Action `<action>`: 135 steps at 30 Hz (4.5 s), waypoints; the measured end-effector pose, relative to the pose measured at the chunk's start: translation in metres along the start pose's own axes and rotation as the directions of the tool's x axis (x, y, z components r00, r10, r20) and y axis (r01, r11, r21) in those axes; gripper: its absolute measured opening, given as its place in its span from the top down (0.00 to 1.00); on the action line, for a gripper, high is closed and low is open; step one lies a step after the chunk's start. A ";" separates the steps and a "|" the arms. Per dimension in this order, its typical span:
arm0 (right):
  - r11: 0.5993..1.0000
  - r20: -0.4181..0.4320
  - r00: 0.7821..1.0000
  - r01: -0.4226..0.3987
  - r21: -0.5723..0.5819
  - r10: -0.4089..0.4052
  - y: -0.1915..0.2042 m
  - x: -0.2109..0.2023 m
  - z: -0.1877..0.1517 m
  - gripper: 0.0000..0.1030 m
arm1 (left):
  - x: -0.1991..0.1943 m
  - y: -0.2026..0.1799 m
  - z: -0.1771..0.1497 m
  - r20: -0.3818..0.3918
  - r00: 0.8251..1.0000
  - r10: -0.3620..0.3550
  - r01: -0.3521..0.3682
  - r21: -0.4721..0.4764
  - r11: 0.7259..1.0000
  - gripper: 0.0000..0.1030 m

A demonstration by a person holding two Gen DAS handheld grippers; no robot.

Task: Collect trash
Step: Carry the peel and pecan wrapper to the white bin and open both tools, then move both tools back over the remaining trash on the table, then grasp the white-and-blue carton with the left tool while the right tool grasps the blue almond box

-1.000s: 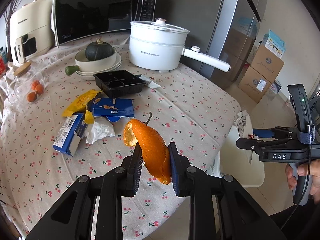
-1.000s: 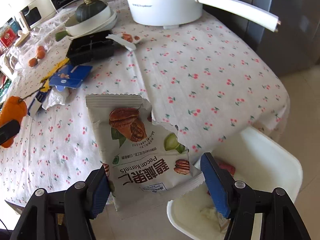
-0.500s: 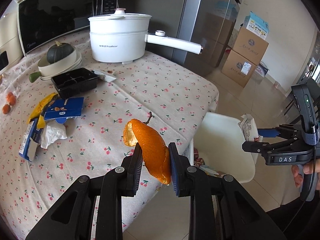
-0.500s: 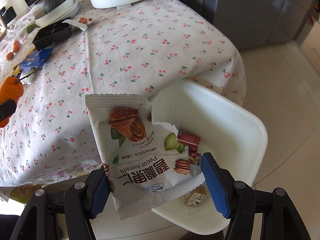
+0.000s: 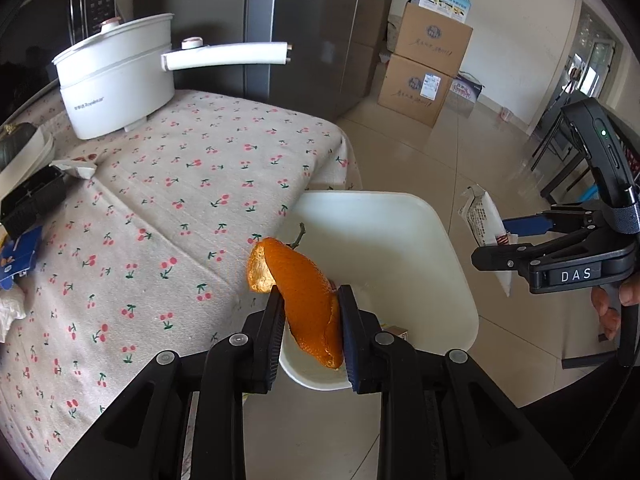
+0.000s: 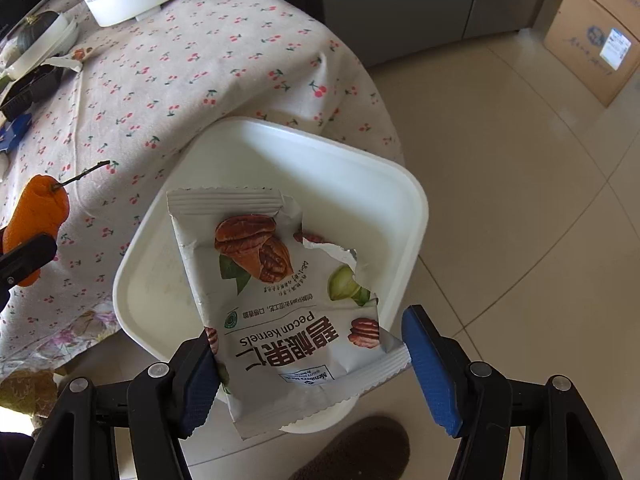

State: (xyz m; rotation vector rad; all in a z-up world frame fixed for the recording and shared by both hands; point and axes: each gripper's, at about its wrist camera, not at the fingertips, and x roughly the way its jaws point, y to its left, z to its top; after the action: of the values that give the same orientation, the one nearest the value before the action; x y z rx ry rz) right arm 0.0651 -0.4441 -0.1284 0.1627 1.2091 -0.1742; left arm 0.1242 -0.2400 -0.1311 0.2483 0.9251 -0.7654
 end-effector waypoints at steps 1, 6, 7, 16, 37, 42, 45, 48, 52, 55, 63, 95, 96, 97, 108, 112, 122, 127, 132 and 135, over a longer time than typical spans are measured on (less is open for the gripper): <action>1.000 -0.001 1.000 0.000 0.004 0.000 -0.003 0.000 -0.001 0.29 | 0.003 -0.004 0.000 -0.002 1.000 -0.006 0.006 0.009 1.000 0.73; 1.000 -0.002 1.000 0.004 0.018 -0.004 -0.014 0.000 -0.002 0.29 | 0.014 -0.011 0.001 0.000 0.999 -0.038 0.038 0.026 0.999 0.66; 1.000 -0.002 1.000 0.005 0.020 -0.005 -0.016 0.000 -0.002 0.29 | 0.015 -0.013 0.002 0.001 1.000 -0.026 0.026 0.030 0.999 0.58; 1.000 -0.004 1.000 0.011 0.025 -0.011 -0.020 0.000 -0.002 0.29 | 0.002 0.003 0.004 0.024 0.997 0.080 -0.079 -0.023 0.997 0.15; 0.998 0.025 0.999 0.029 -0.056 -0.027 0.047 0.007 0.027 0.02 | -0.082 0.121 -0.028 0.001 0.959 0.283 -0.272 -0.270 0.924 0.01; 0.998 0.040 0.999 0.024 -0.055 -0.022 0.069 0.005 0.037 0.01 | -0.099 0.145 -0.038 -0.003 0.952 0.305 -0.289 -0.321 0.902 0.00; 0.998 0.045 0.999 0.012 -0.067 -0.009 0.087 0.004 0.042 0.01 | -0.109 0.157 -0.045 -0.009 0.944 0.329 -0.313 -0.335 0.889 0.00; 0.996 0.051 0.999 -0.002 -0.087 0.007 0.106 0.003 0.048 0.01 | -0.117 0.170 -0.051 -0.018 0.936 0.351 -0.335 -0.348 0.875 0.00; 0.993 0.054 0.998 -0.030 -0.112 0.036 0.134 0.005 0.056 0.01 | -0.127 0.189 -0.059 -0.035 0.923 0.383 -0.369 -0.368 0.854 0.00; 0.990 0.054 0.997 -0.053 -0.128 0.061 0.155 0.007 0.062 0.01 | -0.134 0.202 -0.064 -0.048 0.911 0.409 -0.396 -0.379 0.837 0.00; 0.981 0.056 0.994 -0.085 -0.172 0.096 0.213 0.018 0.077 0.01 | -0.143 0.241 -0.077 -0.082 0.875 0.476 -0.468 -0.388 0.794 0.00; 0.982 0.006 0.994 -0.105 -0.158 0.107 0.264 0.061 0.099 0.01 | -0.068 0.356 -0.070 -0.133 0.933 0.335 -0.357 -0.461 0.812 0.20; 0.982 0.007 0.995 -0.101 -0.161 0.103 0.264 0.061 0.099 0.01 | -0.066 0.358 -0.072 -0.141 0.937 0.319 -0.347 -0.472 0.811 0.25; 0.981 0.004 0.994 -0.105 -0.162 0.107 0.264 0.061 0.099 0.01 | -0.065 0.359 -0.074 -0.145 0.941 0.307 -0.338 -0.483 0.808 0.27; 0.965 -0.022 0.971 -0.240 -0.103 0.239 0.304 0.062 0.125 0.01 | -0.091 0.339 -0.077 -0.159 0.931 0.328 -0.364 -0.467 0.806 0.31; 0.939 -0.028 0.939 -0.344 -0.013 0.344 0.334 0.072 0.140 0.01 | -0.106 0.333 -0.082 -0.158 0.930 0.332 -0.367 -0.457 0.810 0.32; 0.921 -0.025 0.922 -0.383 0.074 0.386 0.392 0.103 0.160 0.01 | -0.140 0.334 -0.095 -0.162 0.908 0.385 -0.416 -0.450 0.790 0.32; 0.945 -0.010 0.947 -0.321 0.057 0.322 0.407 0.113 0.169 0.01 | -0.147 0.346 -0.102 -0.174 0.899 0.402 -0.433 -0.490 0.757 0.32; 0.976 -0.008 0.976 -0.216 0.007 0.216 0.421 0.124 0.174 0.01 | -0.147 0.355 -0.105 -0.174 0.902 0.395 -0.424 -0.530 0.735 0.32; 0.985 0.004 0.986 -0.167 -0.035 0.167 0.427 0.127 0.173 0.01 | -0.146 0.356 -0.106 -0.173 0.904 0.391 -0.419 -0.535 0.734 0.32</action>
State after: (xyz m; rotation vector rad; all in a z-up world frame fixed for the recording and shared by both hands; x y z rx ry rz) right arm 0.3607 -0.0714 -0.1737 0.2327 1.1852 -0.0074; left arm 0.2498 0.1387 -0.1213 -0.0587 1.0563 -0.0550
